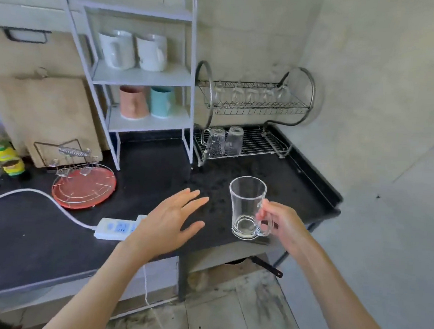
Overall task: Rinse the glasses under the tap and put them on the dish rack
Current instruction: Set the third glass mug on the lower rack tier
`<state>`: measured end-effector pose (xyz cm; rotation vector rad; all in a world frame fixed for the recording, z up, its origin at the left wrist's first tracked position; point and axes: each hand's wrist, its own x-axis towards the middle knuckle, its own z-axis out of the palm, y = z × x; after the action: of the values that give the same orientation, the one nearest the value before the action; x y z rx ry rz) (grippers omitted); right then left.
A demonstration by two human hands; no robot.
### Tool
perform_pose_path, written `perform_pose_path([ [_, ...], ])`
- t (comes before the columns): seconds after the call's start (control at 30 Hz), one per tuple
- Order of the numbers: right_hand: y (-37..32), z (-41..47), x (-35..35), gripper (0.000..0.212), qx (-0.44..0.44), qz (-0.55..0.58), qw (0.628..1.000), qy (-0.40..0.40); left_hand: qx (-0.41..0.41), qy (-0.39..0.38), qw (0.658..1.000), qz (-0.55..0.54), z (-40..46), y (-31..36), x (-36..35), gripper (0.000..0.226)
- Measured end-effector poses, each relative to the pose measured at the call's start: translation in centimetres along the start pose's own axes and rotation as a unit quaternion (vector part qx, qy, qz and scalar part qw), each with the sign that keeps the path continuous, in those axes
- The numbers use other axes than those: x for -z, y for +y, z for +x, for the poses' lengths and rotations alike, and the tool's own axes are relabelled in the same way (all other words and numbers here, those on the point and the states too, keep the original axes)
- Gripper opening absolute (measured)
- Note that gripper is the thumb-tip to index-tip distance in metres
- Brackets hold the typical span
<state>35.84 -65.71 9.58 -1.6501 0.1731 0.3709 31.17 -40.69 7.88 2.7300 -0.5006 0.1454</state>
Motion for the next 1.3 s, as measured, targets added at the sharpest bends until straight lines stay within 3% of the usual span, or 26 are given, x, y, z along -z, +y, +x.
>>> perform_pose_path([
  [0.1, -1.3, 5.0, 2.2, 0.037, -0.007, 0.0, 0.999, 0.033, -0.009, -0.015, 1.0, -0.003, 6.2, -0.8, -1.2, 0.07],
  [0.2, -1.8, 9.5, 4.4, 0.039, -0.026, 0.017, 0.998, 0.057, -0.01, -0.056, 0.998, 0.007, 11.0, -1.5, -3.0, 0.06],
  [0.37, -2.3, 16.9, 7.8, 0.037, -0.047, 0.088, 0.993, 0.058, 0.032, -0.091, 0.995, 0.034, 17.5, -3.5, -5.8, 0.06],
  [0.5, -2.9, 24.0, 10.0, 0.035, -0.048, 0.095, 0.993, 0.042, 0.095, -0.109, 0.988, 0.046, 22.2, -4.8, -8.3, 0.063],
  [0.7, -4.4, 33.9, 12.5, 0.041, -0.059, 0.144, 0.988, 0.011, 0.259, -0.127, 0.956, 0.058, 28.4, -5.9, -10.8, 0.071],
  [0.9, -5.8, 40.2, 12.9, 0.028, -0.068, 0.156, 0.985, -0.035, 0.369, -0.144, 0.916, 0.064, 31.6, -7.0, -11.8, 0.073],
  [1.1, -5.5, 43.5, 11.9, 0.026, -0.07, 0.09, 0.991, -0.065, 0.402, -0.162, 0.9, 0.049, 32.4, -8.5, -12.5, 0.071],
  [1.3, -6.0, 44.9, 11.5, 0.025, 0.049, -0.136, 0.987, -0.065, 0.403, -0.163, 0.899, 0.049, 32.2, -8.8, -13.0, 0.07],
])
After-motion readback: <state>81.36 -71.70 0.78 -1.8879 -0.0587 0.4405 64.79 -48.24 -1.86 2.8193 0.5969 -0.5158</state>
